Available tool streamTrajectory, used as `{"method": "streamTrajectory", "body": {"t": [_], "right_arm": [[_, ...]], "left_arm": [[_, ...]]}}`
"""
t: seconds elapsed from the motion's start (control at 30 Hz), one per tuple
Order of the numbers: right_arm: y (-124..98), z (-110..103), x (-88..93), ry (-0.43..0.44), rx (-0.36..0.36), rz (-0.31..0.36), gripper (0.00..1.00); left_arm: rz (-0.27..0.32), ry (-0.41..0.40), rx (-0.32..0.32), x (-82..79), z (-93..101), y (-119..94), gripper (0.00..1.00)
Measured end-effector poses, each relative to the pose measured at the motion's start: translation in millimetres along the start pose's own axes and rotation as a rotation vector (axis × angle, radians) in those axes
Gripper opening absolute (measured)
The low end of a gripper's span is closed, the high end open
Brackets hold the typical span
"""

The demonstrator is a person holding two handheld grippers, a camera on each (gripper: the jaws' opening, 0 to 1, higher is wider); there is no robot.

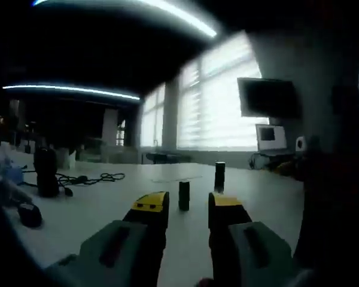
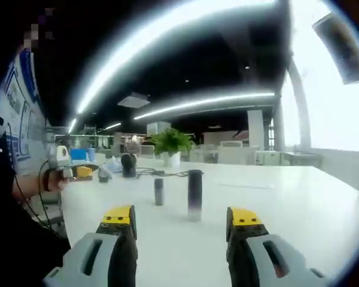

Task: Pick up cosmetic bottle twist off cap place on table pick up cap screw tight cap place on table

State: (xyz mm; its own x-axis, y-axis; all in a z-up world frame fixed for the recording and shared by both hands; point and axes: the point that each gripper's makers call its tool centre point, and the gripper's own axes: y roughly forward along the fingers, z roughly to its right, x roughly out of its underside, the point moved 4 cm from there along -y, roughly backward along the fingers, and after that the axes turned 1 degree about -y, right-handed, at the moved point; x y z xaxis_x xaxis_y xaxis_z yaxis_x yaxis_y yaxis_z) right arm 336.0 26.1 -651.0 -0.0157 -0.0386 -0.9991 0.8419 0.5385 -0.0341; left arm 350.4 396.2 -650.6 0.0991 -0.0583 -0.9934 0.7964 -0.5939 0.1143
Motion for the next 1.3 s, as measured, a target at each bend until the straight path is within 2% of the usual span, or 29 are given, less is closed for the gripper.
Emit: {"method": "streamTrajectory", "body": {"t": [0.1,0.23,0.33,0.37,0.43,0.5,0.57,0.67,0.73,0.87,1.17,1.3], "right_arm": [[0.3,-2.3,2.1,-0.001,-0.005,-0.006,0.54],[-0.4,-3.8,3.3,-0.008,-0.005,-0.012,0.54],[-1.5,-3.5,2.7,-0.010,-0.004,-0.012,0.54],[-1.9,-3.2,2.3,-0.010,-0.002,-0.010,0.54],[-2.4,-2.4,2.1,-0.010,0.000,-0.011,0.54],[-2.5,-2.4,1.9,-0.007,0.000,-0.009,0.54],[-2.4,-3.1,1.8,-0.006,-0.001,-0.008,0.53],[-2.5,-4.2,-1.8,-0.018,0.008,0.002,0.52],[-2.3,-4.2,-4.4,-0.012,0.008,0.011,0.52],[-0.5,-7.2,-6.5,-0.015,-0.001,0.013,0.52],[3.1,-12.6,-7.0,-0.025,-0.013,0.016,0.52],[5.7,-16.7,-7.0,-0.035,-0.016,0.016,0.51]], "left_arm": [[0.006,-0.006,0.001,0.1,-0.4,-0.4,0.24],[-0.013,-0.025,-0.017,2.4,-3.3,-0.1,0.24],[-0.019,-0.026,-0.020,2.7,-2.9,0.9,0.29],[-0.011,-0.014,-0.015,1.4,-2.5,1.5,0.33],[-0.012,0.012,-0.011,0.2,-0.6,2.3,0.36],[0.014,0.057,-0.005,-3.7,-0.2,3.0,0.40],[-0.002,0.076,-0.001,-1.9,1.4,4.4,0.40],[-0.021,0.065,-0.003,1.1,1.7,5.9,0.41],[-0.047,0.016,-0.016,4.6,1.3,5.8,0.40],[-0.059,0.007,-0.013,7.0,2.3,5.0,0.39],[0.009,0.057,0.006,0.2,1.0,7.5,0.38],[-0.005,0.058,0.023,3.1,3.6,8.7,0.37]]}}
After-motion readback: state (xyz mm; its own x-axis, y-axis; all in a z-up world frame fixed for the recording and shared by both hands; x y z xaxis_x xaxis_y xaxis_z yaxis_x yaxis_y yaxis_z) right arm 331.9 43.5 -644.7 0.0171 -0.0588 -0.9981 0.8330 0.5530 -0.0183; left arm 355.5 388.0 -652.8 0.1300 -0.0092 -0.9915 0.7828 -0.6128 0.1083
